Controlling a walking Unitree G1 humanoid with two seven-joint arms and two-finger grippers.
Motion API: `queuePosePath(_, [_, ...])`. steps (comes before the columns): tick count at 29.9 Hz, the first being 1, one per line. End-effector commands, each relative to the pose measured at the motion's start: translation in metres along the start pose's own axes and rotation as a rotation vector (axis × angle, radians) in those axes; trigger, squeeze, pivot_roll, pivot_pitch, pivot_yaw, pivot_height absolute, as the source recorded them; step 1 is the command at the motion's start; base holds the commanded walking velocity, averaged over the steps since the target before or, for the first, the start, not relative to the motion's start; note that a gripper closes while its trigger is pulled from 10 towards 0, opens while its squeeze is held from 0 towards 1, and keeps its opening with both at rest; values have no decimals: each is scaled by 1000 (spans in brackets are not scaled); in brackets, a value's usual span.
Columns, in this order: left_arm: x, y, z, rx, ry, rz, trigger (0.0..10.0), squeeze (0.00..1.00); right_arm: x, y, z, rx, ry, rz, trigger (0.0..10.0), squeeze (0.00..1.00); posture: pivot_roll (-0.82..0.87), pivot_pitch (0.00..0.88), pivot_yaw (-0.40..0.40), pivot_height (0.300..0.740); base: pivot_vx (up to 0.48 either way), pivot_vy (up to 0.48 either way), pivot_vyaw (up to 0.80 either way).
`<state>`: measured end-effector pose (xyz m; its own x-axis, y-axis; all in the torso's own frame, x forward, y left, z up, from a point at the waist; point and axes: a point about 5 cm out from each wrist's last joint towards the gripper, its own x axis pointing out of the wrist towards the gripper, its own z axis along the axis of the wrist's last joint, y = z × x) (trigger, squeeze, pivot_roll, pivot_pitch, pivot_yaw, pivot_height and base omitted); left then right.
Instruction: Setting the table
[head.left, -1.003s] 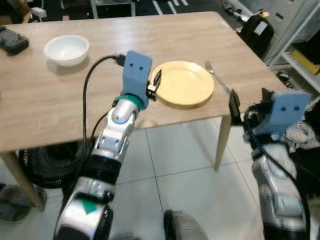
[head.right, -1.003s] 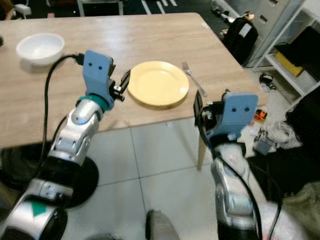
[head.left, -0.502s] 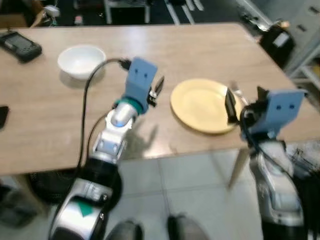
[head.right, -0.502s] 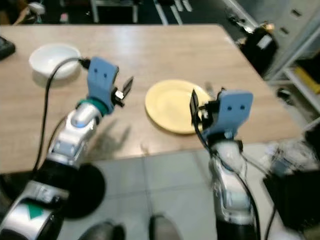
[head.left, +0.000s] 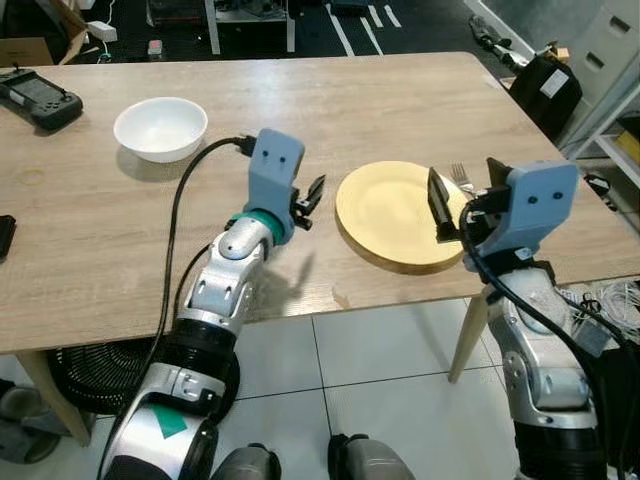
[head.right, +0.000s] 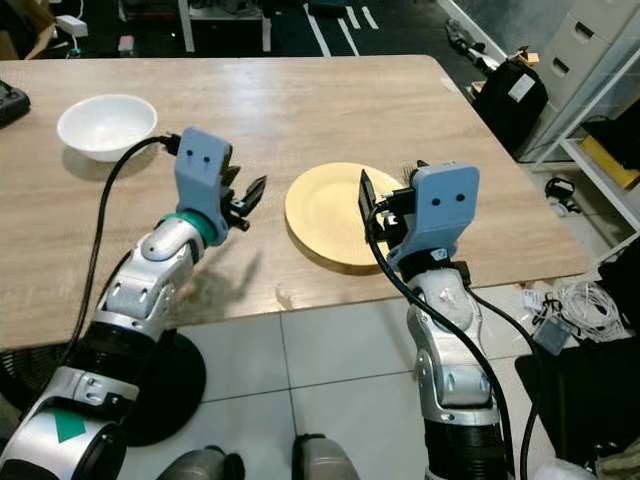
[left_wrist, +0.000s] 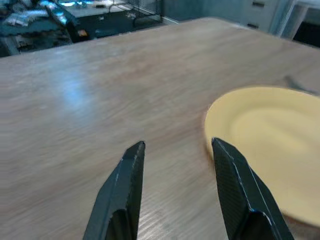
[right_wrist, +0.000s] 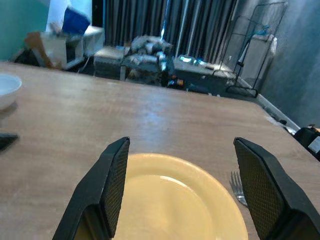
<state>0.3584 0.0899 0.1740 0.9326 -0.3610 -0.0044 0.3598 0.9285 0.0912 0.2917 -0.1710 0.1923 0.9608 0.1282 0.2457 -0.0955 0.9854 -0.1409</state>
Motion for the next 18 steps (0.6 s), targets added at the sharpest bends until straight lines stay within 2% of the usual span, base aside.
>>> queuePosePath(1, [-5, 12, -12, 50, 52, 28, 10000, 0, 4, 1, -9, -16, 44, 16, 10000, 0, 71, 12, -28, 740, 0, 0, 0])
queuePosePath(2, [-5, 12, -12, 50, 52, 28, 10000, 0, 4, 1, -9, -16, 44, 16, 10000, 0, 71, 12, -28, 740, 0, 0, 0])
queuePosePath(4, [-15, 44, -14, 156, 72, 68, 10000, 0, 14, 5, -27, -56, 147, 41, 10000, 0, 101, 32, -37, 740, 0, 0, 0])
queuePosePath(5, [-15, 44, -14, 156, 72, 68, 10000, 0, 14, 5, -27, -56, 147, 41, 10000, 0, 101, 32, -37, 740, 0, 0, 0])
queuePosePath(7, [-26, 66, -7, 267, 58, 61, 10000, 0, 22, 12, -47, -48, 257, 50, 10000, 0, 123, 48, -46, 740, 0, 0, 0])
queuePosePath(8, [-26, 66, -7, 267, 58, 61, 10000, 0, 22, 12, -47, -48, 257, 50, 10000, 0, 123, 48, -46, 740, 0, 0, 0])
queuePosePath(9, [-29, 70, -4, 309, 50, 47, 10000, 0, 23, 12, -53, -48, 292, 30, 10000, 0, 131, 52, -48, 740, 0, 0, 0])
queuePosePath(10, [-29, 70, -3, 345, 43, 20, 10000, 0, 23, 7, -58, -42, 324, -25, 10000, 0, 133, 58, -50, 740, 0, 0, 0])
queuePosePath(13, [-29, 69, -3, 366, 39, 3, 10000, 0, 22, 2, -60, -40, 341, -63, 10000, 0, 133, 58, -50, 740, 0, 0, 0])
queuePosePath(14, [-26, 66, -2, 365, 26, -26, 10000, 0, 20, -5, -63, -32, 360, -122, 10000, 0, 121, 67, -45, 740, 0, 0, 0])
queuePosePath(16, [-6, 49, 5, 363, -12, -97, 10000, 0, 8, -32, -67, 25, 374, -286, 10000, 0, 93, 74, -30, 740, 0, 0, 0])
queuePosePath(17, [-6, 49, 5, 363, -12, -97, 10000, 0, 8, -32, -67, 25, 374, -286, 10000, 0, 93, 74, -30, 740, 0, 0, 0])
queuePosePath(18, [1, 41, 9, 369, -26, -124, 10000, 0, 3, -41, -66, 62, 363, -337, 10000, 0, 83, 76, -25, 740, 0, 0, 0])
